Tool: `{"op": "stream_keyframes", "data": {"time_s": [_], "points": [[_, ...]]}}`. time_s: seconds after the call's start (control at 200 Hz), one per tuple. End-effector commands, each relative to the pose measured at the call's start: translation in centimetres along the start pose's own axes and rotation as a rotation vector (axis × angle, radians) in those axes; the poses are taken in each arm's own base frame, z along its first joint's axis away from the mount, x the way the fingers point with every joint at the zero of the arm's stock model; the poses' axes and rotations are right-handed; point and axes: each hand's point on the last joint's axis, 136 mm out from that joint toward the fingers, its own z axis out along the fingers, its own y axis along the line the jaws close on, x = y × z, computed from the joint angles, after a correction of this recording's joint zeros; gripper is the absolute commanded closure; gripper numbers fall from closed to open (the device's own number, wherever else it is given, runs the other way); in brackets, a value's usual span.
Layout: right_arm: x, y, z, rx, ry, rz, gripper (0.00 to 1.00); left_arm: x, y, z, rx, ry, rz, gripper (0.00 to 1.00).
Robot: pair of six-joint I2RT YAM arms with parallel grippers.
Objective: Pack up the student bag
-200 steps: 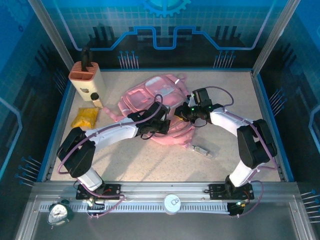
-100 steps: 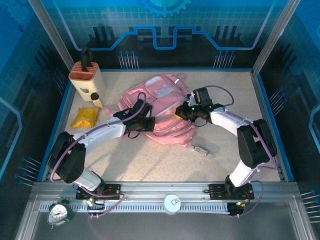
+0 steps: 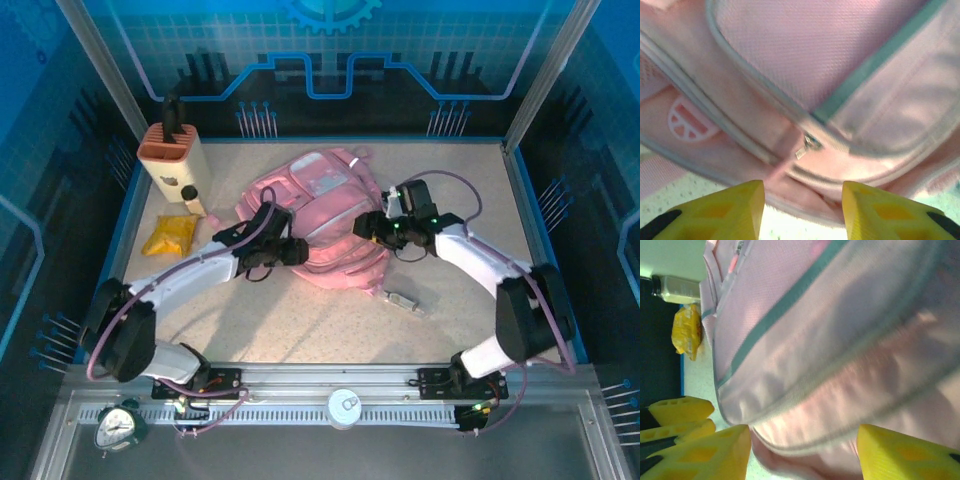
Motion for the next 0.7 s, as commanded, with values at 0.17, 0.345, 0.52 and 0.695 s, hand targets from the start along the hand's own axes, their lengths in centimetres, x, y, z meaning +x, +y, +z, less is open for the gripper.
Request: {"op": "stream_keyframes", "data": {"time_s": [0.17, 0.345, 0.52, 0.695], "points": [[8.6, -7.7, -5.5, 0.336, 0.148, -0.032, 0.20, 3.9, -5.4, -0.5, 0.166, -0.016, -0.140, 0.45], [12.3, -10.6, -6.6, 0.400, 0.176, 0.028, 0.18, 6.4, -8.5, 1.1, 0.216, 0.012, -0.168, 0.46], [14.8, -11.9, -5.7, 0.376, 0.222, 0.071, 0.19, 6.5, -9.8, 2.1, 0.237, 0.012, -0.178, 0.46], [16.7, -12.1, -4.8, 0.354, 0.249, 0.091, 0.19, 6.4, -9.8, 2.2, 0.225, 0.005, -0.164, 0.46]]}}
